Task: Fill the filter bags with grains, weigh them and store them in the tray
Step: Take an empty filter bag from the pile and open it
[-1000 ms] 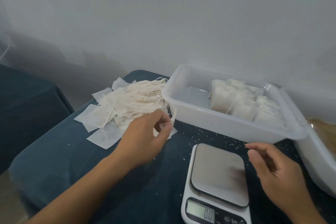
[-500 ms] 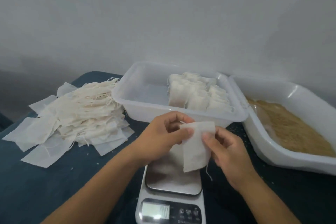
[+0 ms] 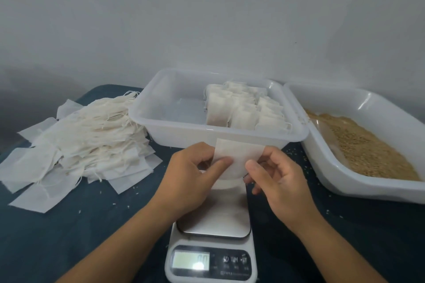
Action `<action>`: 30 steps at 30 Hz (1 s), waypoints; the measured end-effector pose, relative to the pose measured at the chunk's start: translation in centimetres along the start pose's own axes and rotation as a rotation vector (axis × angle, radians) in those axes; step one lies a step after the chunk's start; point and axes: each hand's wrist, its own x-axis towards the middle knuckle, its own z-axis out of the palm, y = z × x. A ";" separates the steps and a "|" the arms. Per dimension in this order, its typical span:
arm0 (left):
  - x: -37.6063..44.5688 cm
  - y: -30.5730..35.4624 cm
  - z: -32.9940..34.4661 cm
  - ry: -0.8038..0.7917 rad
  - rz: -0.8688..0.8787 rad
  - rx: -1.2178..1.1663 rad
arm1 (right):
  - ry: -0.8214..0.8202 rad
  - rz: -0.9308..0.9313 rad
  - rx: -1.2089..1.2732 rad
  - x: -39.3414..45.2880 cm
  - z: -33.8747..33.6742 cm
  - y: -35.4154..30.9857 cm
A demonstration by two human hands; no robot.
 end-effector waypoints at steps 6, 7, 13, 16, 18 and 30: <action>0.4 0.1 0.0 0.065 -0.171 -0.286 | -0.007 0.024 -0.044 -0.1 0.2 0.2; 0.5 0.5 0.1 0.061 -0.250 -0.439 | -0.037 0.057 -0.045 -0.1 0.3 0.1; 0.6 1.2 0.2 0.091 -0.430 -0.729 | -0.193 0.115 0.007 0.0 0.3 0.2; 0.5 1.1 0.4 0.097 -0.463 -0.692 | -0.142 0.096 -0.047 -0.1 0.7 0.4; 0.4 1.1 0.5 0.082 -0.476 -0.651 | -0.093 0.083 -0.067 -0.1 0.8 0.5; 0.1 1.6 0.3 0.086 -0.379 -0.512 | -0.142 0.058 -0.041 -0.3 0.5 -0.1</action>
